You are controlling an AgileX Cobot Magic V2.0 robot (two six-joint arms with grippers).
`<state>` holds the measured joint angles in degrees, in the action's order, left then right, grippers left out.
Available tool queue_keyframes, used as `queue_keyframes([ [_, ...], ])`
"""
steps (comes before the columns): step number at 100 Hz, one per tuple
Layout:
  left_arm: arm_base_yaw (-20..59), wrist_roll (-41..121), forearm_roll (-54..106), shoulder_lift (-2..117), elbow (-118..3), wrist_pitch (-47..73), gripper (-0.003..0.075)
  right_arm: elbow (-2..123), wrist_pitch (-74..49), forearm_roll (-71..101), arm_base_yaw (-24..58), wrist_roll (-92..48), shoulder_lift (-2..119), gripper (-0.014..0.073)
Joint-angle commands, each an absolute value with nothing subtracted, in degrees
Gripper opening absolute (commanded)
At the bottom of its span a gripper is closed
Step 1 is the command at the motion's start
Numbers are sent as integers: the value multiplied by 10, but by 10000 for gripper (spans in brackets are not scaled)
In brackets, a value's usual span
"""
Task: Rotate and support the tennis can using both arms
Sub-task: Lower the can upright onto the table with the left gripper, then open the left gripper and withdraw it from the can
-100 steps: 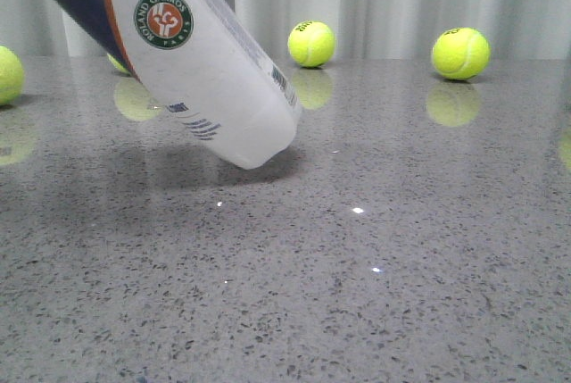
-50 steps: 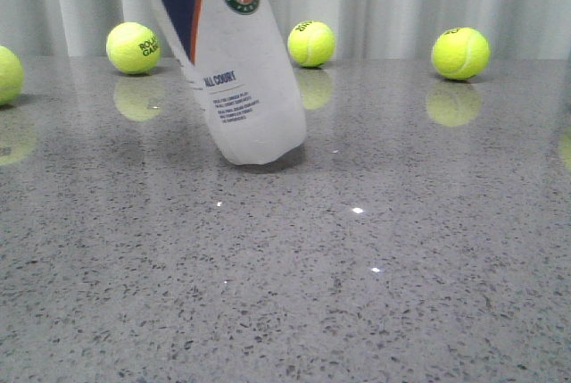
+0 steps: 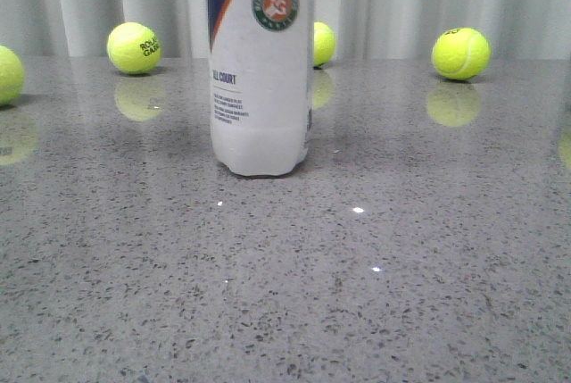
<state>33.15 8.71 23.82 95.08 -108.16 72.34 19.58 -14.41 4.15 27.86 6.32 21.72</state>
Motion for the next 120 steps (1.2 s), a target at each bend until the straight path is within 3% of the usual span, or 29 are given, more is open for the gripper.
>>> queue_keyframes([
  [1,337,94,276,928,-1102,730,387,211,-101,37,278,62,219,-57],
  [28,337,117,295,907,-1102,730,363,211,-101,37,278,62,219,-57],
  [35,337,117,294,892,-1102,730,279,211,-101,37,278,62,219,-57],
  [49,337,117,255,850,-1096,696,-22,211,-101,37,278,62,219,-57],
  [74,334,46,86,733,-974,550,-21,211,-101,37,278,62,219,-57],
  [120,334,39,77,499,-584,328,-21,211,-101,37,278,62,219,-57],
])
